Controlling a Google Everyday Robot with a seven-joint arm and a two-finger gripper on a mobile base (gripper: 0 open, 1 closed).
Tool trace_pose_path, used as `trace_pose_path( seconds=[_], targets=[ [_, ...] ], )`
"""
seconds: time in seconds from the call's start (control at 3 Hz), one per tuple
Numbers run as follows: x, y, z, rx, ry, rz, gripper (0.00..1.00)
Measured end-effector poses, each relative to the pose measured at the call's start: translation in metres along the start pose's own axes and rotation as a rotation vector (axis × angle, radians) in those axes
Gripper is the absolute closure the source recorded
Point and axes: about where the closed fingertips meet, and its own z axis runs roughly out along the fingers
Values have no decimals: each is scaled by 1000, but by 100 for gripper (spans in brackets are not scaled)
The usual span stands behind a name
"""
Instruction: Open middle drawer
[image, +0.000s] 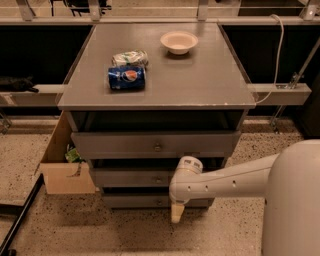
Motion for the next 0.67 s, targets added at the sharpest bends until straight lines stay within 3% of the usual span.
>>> trace_pose_path(
  seconds=[0.33,0.67],
  targets=[
    [12,-4,-1,4,13,30,0],
    [29,-19,-22,66,33,69,0]
  ],
)
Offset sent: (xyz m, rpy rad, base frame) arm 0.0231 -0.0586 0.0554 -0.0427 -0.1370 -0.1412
